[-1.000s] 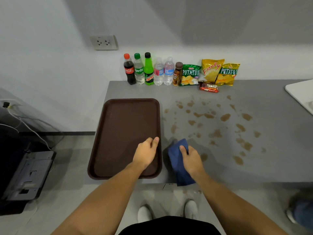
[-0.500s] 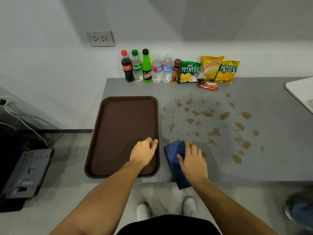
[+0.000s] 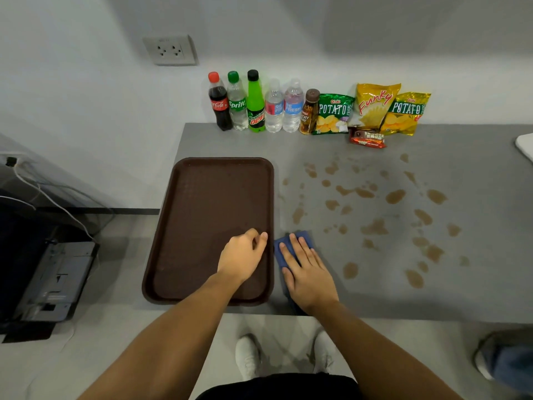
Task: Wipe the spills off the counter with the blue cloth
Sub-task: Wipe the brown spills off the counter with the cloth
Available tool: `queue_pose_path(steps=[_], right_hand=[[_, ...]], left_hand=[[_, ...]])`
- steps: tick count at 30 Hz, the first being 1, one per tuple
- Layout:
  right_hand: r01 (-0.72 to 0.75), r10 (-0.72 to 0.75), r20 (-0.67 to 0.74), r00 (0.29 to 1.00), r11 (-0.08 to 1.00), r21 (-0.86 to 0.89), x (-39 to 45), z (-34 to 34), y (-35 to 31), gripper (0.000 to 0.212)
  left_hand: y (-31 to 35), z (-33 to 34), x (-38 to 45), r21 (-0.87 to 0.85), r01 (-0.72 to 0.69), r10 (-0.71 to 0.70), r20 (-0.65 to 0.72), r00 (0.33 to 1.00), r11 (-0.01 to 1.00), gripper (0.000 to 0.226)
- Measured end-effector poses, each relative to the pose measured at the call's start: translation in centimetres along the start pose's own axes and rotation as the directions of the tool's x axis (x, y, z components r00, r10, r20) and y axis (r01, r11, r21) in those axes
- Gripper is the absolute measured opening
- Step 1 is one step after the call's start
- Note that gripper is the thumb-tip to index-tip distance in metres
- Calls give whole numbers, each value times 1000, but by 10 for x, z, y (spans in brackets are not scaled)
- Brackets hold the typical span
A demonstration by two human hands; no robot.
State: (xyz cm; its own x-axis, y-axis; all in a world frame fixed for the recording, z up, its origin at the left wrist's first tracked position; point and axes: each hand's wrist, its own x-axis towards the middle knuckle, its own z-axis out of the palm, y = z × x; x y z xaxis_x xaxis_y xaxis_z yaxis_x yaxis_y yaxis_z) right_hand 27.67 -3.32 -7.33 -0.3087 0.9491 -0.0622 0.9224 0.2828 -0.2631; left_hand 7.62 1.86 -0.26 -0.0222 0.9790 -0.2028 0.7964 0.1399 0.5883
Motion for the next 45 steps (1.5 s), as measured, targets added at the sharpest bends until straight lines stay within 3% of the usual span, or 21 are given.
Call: queue_pose_path(steps=[8,13,21,25,30,33,38,45], right_hand=[[-159,160,-15,987,985,64,34,-16,26,61],[-270,272,-23,962,961,65,17,-26,56,62],[-324,324,11,946,946,11,-25,-18,58,64],[-293,293,-3,956,956,-12,-34,-8,27,64],[-98,100,-31,994,993,61,-10,-3,0,61],[-53,53,-3,999,994,92,15,-8,5,62],[-103,102,16,995,989,103,38,-16,25,61],[-277,280,-47,959,959,57,18,-30,81,63]], left_hand=[[4,1,1,30,12,-13,14,1000,999,40],[13,2,-1,26,17,-18,36,999,1000,40],[28,3,0,19,-12,12,49,999,1000,40],[31,6,1,12,-17,17,39,999,1000,41],[28,13,0,-6,-13,13,4,1000,1000,42],[26,15,1,-6,-13,13,-30,999,1000,41],[29,18,-2,-3,-23,23,-23,999,1000,43],[48,25,-3,21,-79,78,25,997,997,46]])
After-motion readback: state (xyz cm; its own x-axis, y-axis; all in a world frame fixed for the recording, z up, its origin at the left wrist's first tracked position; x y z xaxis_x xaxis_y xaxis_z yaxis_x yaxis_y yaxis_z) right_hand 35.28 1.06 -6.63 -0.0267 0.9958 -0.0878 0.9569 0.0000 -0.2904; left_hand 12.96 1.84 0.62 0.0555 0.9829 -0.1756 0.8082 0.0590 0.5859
